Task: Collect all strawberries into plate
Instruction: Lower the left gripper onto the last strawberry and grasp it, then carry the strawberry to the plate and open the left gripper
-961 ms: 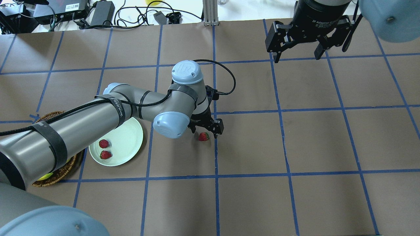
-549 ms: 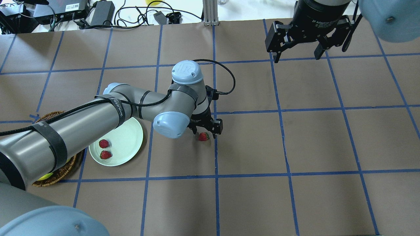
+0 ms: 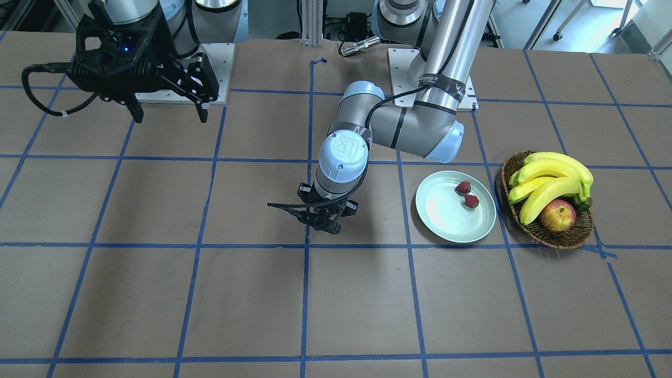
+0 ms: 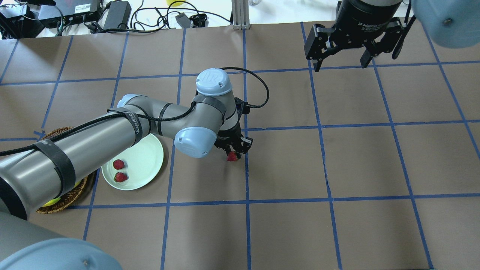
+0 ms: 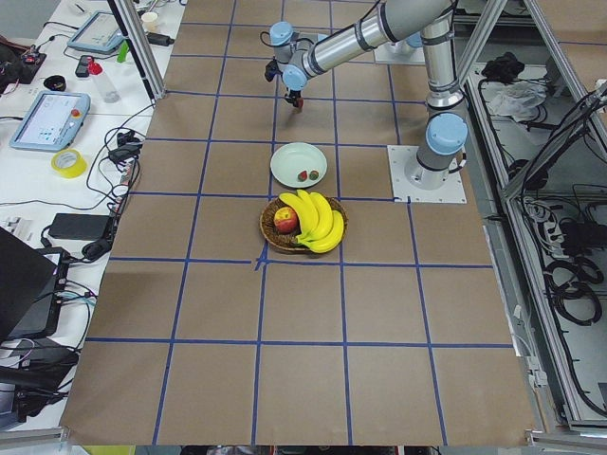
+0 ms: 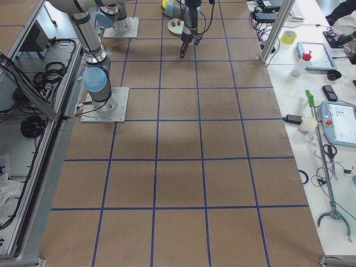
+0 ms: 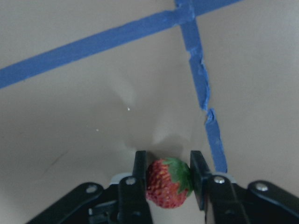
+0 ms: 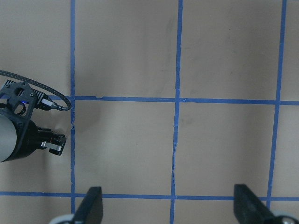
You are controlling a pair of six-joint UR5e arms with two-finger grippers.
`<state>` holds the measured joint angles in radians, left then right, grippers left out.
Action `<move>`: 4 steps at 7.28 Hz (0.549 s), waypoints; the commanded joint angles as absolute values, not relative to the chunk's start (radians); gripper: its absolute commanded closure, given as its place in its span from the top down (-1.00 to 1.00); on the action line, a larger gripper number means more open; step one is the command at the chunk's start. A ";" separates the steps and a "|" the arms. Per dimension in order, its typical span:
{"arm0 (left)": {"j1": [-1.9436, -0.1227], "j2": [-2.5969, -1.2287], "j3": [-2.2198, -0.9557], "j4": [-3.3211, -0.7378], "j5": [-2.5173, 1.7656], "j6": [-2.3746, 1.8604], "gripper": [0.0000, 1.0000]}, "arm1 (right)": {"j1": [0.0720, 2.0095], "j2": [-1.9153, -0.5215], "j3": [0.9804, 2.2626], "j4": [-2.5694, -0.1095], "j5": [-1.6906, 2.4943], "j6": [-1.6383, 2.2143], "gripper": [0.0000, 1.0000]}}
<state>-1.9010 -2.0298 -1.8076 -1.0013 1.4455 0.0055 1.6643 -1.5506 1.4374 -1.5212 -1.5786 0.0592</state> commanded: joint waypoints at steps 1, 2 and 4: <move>-1.838 -1.997 -1.769 -1.078 1.451 0.063 -1.00 | 1.664 -1.551 1.437 -1.522 -1.578 0.060 1.00; -1.777 -1.976 -1.755 -1.121 1.456 0.093 -1.00 | 1.666 -1.551 1.437 -1.522 -1.578 0.060 1.00; -1.609 -1.918 -1.747 -1.210 1.529 0.239 -1.00 | 1.666 -1.551 1.437 -1.522 -1.578 0.060 1.00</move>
